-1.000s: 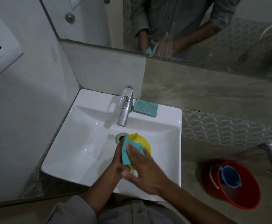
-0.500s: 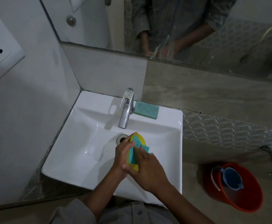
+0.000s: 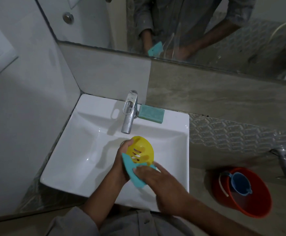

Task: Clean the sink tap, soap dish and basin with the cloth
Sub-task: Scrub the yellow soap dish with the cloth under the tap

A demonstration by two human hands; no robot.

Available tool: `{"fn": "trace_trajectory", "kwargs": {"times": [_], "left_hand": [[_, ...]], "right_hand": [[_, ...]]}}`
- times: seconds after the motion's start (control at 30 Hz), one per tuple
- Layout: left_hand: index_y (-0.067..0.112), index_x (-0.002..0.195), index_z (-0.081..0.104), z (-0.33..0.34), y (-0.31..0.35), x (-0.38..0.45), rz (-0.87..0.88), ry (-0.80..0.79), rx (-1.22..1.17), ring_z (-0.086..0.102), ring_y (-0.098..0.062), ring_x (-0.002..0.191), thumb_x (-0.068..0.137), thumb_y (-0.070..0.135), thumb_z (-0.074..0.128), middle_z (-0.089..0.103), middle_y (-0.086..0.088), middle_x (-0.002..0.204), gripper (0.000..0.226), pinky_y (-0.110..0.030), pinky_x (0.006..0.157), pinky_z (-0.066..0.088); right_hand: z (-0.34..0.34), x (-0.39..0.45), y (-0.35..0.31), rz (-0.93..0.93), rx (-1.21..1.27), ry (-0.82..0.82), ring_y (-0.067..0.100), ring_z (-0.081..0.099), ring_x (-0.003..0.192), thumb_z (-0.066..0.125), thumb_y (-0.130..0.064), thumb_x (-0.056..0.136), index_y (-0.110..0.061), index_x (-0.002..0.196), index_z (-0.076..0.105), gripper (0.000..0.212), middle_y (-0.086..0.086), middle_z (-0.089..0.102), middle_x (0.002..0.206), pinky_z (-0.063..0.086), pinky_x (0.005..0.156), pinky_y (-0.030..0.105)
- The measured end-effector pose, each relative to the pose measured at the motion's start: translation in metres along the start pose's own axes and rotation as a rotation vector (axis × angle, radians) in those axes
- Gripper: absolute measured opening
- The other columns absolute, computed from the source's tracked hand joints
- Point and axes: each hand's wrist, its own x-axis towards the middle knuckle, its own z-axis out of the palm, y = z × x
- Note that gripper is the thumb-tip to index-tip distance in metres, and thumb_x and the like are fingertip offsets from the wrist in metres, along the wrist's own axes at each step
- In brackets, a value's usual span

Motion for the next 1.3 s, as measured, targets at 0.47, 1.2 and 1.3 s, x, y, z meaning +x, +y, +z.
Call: {"fn": "trace_trajectory", "kwargs": {"times": [0.47,1.2,1.3], "left_hand": [[0.002,0.11,0.068,-0.017,0.006,0.01,-0.154,-0.195,-0.184,0.066,-0.029,0.082,0.075,0.04,0.057,0.067,-0.016,0.098,0.053,-0.037,0.077,0.054],[0.015,0.126,0.061,0.002,-0.027,0.002,1.345,-0.088,1.115,0.053,-0.013,0.111,0.097,0.035,0.038,0.052,-0.007,0.119,0.042,-0.024,0.089,0.046],[0.013,0.128,0.058,-0.008,-0.034,0.004,1.414,-0.129,1.197,0.052,-0.023,0.113,0.096,0.035,0.039,0.051,-0.015,0.122,0.043,-0.036,0.088,0.049]], "right_hand": [[-0.005,0.028,0.048,0.025,0.084,0.062,0.018,0.007,0.149,0.054,0.0,0.062,-0.01,0.146,0.034,0.087,0.005,0.019,0.159,0.013,0.122,0.037],[-0.086,0.045,0.029,0.911,1.869,-0.036,0.03,0.063,0.085,0.052,-0.024,0.087,-0.007,0.107,0.06,0.027,0.016,0.058,0.1,0.057,0.071,0.038],[-0.08,0.041,0.039,0.933,1.831,-0.064,0.024,0.065,0.077,0.055,-0.035,0.091,-0.008,0.104,0.062,0.031,0.015,0.064,0.091,0.057,0.064,0.032]]}}
